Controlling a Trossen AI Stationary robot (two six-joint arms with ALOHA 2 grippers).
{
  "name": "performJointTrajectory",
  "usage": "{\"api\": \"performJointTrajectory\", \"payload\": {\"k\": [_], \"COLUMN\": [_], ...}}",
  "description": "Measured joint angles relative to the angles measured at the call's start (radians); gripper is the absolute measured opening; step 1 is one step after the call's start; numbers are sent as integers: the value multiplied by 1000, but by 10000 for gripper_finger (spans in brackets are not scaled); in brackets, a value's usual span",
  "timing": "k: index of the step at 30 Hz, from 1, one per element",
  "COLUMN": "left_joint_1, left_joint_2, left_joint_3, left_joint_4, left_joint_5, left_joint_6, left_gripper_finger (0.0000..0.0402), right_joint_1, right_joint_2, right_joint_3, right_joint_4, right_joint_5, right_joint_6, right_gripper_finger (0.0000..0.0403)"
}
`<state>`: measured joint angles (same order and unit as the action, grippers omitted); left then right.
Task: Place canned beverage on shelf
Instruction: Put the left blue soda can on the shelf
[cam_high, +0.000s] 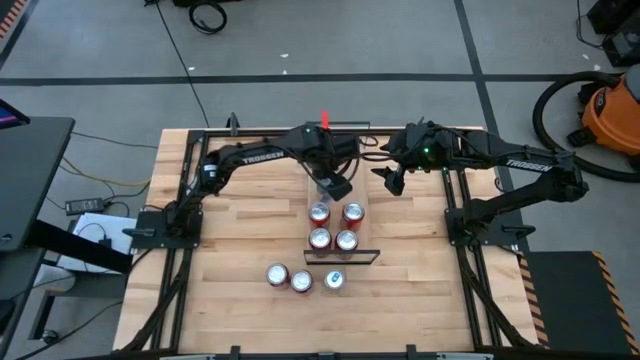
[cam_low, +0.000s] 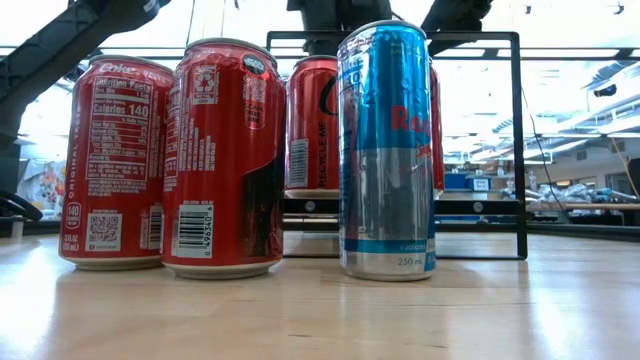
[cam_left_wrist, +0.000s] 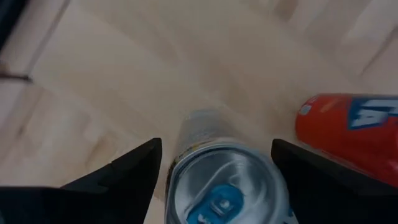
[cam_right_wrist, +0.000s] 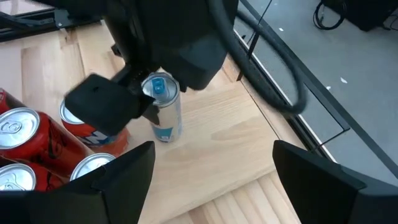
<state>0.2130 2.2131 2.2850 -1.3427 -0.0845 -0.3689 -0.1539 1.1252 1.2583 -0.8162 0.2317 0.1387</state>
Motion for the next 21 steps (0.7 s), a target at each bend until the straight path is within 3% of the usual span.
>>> {"api": "performJointTrajectory", "payload": {"k": [6,14,21], "left_joint_1": [16,45,55], "left_joint_2": [-1,-38,-54], "left_joint_3": [68,69,69], "left_joint_4": [1,-29,-18], "left_joint_5": [14,168,217], "left_joint_6": [192,583,766], "left_gripper_finger": [315,315,315], "right_joint_1": [0,2,2], "right_joint_2": [0,-15,-85], "right_joint_3": [0,0,0], "right_joint_4": [0,-71,-117], "right_joint_5": [0,15,37], "right_joint_6": [1,5,13], "right_gripper_finger": [335,335,335]}}
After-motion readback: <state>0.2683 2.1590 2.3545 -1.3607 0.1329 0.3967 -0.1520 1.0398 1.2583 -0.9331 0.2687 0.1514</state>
